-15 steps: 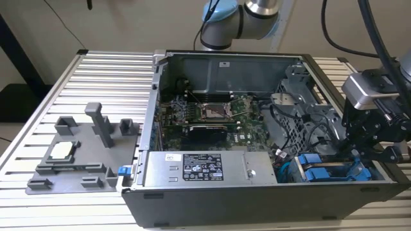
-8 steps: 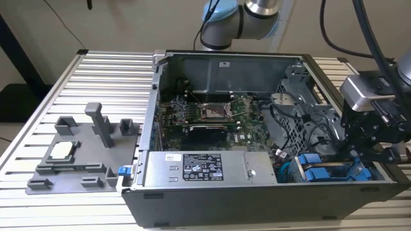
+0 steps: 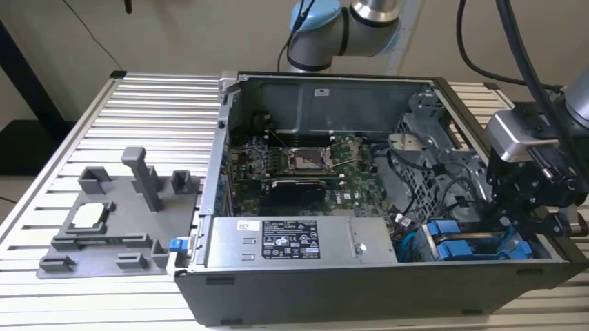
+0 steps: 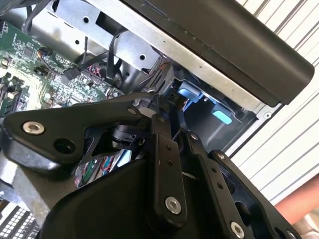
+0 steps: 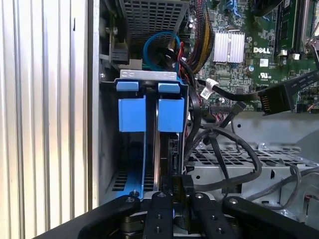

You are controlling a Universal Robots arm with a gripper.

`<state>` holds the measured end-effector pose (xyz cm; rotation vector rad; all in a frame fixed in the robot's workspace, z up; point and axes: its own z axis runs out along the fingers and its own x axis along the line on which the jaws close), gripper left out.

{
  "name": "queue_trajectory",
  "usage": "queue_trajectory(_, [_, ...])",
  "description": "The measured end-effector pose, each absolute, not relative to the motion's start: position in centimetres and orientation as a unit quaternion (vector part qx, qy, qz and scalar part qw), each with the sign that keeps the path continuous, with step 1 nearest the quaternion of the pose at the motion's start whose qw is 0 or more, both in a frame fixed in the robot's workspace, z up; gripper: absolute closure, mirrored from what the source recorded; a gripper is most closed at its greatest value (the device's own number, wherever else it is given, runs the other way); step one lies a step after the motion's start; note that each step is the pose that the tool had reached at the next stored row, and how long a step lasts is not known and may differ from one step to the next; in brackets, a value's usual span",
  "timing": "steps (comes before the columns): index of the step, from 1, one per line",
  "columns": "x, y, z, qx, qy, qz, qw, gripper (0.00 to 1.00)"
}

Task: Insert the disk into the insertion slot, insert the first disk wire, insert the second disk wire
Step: 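Insert the first disk wire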

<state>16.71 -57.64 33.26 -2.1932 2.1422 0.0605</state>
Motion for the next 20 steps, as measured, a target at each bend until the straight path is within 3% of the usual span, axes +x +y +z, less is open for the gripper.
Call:
queue_trajectory(3, [16.7, -57.6, 33.2, -0.715, 0.698, 0.020, 0.038, 0.80])
queue_trajectory(4, [16.7, -57.6, 33.2, -0.715, 0.698, 0.020, 0.038, 0.74])
queue_trajectory(20, [16.7, -57.6, 36.4, -0.715, 0.698, 0.020, 0.038, 0.74])
